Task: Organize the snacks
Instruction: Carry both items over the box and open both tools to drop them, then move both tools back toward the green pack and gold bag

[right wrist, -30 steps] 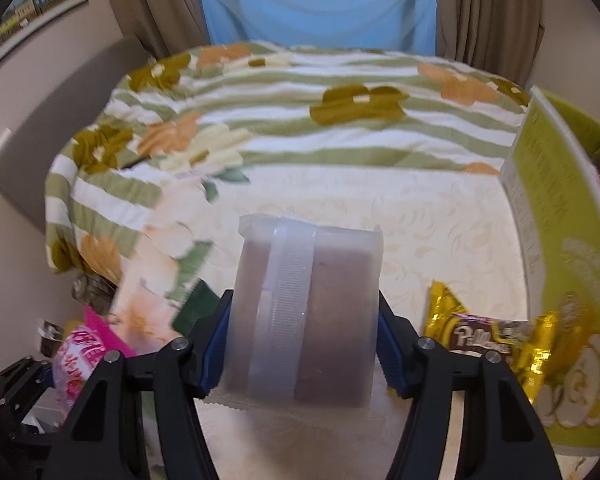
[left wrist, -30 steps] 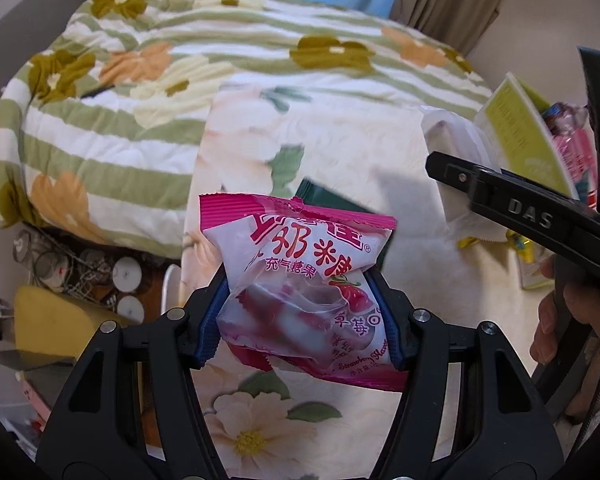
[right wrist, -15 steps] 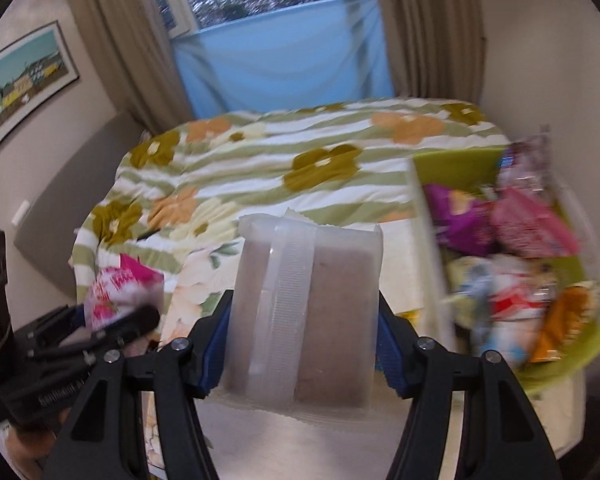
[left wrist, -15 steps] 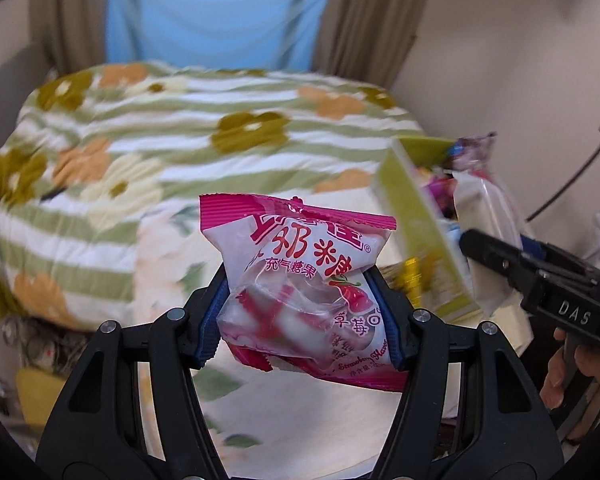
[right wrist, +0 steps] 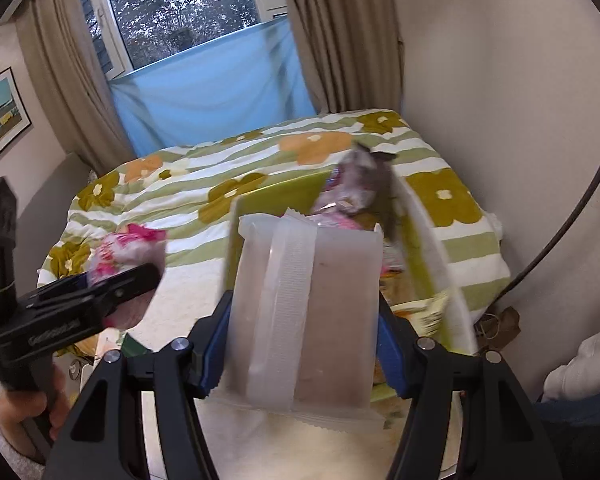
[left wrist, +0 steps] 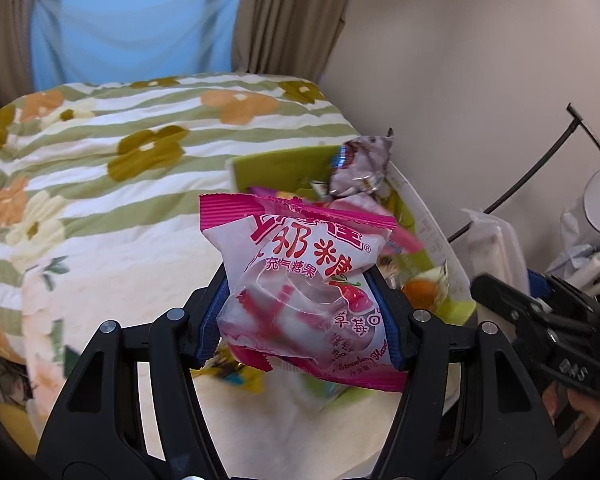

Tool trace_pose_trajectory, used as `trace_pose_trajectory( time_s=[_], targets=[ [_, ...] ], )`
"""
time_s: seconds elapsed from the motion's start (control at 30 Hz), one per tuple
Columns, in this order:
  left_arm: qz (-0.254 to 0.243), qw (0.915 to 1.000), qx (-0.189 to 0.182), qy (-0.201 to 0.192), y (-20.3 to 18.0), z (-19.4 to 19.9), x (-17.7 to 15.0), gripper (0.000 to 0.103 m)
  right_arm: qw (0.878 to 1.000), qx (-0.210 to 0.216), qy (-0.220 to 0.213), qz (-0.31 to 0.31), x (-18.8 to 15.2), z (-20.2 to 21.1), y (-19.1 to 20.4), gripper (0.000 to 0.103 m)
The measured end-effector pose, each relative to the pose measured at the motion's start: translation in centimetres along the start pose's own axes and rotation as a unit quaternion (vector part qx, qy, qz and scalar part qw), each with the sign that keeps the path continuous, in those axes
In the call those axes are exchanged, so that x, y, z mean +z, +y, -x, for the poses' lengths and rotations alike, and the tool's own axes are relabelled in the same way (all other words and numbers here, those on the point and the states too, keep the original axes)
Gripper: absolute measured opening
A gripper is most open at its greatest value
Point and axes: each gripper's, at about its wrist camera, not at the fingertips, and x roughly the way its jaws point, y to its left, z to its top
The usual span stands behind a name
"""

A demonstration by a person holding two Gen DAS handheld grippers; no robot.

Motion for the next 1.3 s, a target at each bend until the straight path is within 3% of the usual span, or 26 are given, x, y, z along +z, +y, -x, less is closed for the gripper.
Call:
trace_pose_trajectory(
  time_s=[0.2, 0.27, 0.3, 0.43, 0.67, 0.9, 0.97, 1.0, 1.03, 1.3],
  targets=[
    [0.027, 0.9994, 0.020, 0.003, -3.0, -4.8, 1.6, 0.063, 1.000, 0.014, 0.007, 0.011, 1.2, -0.7, -4.5, 0.059],
    [0.041, 0.9987, 0.031, 0.000, -2.9, -5.6, 1.7, 0.084, 0.999, 0.025, 0.011, 0.018, 1.4, -1.1, -5.6, 0.059],
    [0.052, 0.9979, 0.038, 0.001, -2.9, -6.0, 1.6, 0.103, 0.999, 0.029, 0.012, 0.021, 1.5, -1.1, -5.7, 0.059],
    [0.084, 0.9956, 0.041, -0.003, -1.9, -5.9, 0.6, 0.102, 0.998, 0.049, 0.016, 0.039, 2.1, -1.7, -6.6, 0.059],
    [0.125, 0.9890, 0.079, -0.004, -0.3, -3.5, -3.4, 0.102, 0.993, 0.083, 0.028, 0.075, 2.4, -3.3, -6.7, 0.059],
    [0.137, 0.9842, 0.113, -0.007, -0.1, -1.8, -4.8, 0.102, 0.988, 0.099, 0.054, 0.108, 2.7, -6.1, -5.8, 0.060],
    [0.137, 0.9831, 0.122, -0.005, -0.1, -1.5, -5.3, 0.102, 0.988, 0.097, 0.056, 0.109, 2.7, -6.7, -5.7, 0.074],
    [0.137, 0.9827, 0.124, -0.004, 0.0, -1.3, -5.5, 0.102, 0.988, 0.096, 0.055, 0.109, 2.6, -6.8, -5.8, 0.092],
    [0.138, 0.9823, 0.127, -0.004, 0.0, -1.0, -5.9, 0.102, 0.988, 0.095, 0.051, 0.109, 2.4, -6.8, -5.9, 0.101],
    [0.149, 0.9804, 0.129, 0.007, 0.4, -0.2, -8.3, 0.102, 0.989, 0.088, 0.052, 0.103, -0.1, -6.4, -7.0, 0.102]
  ],
)
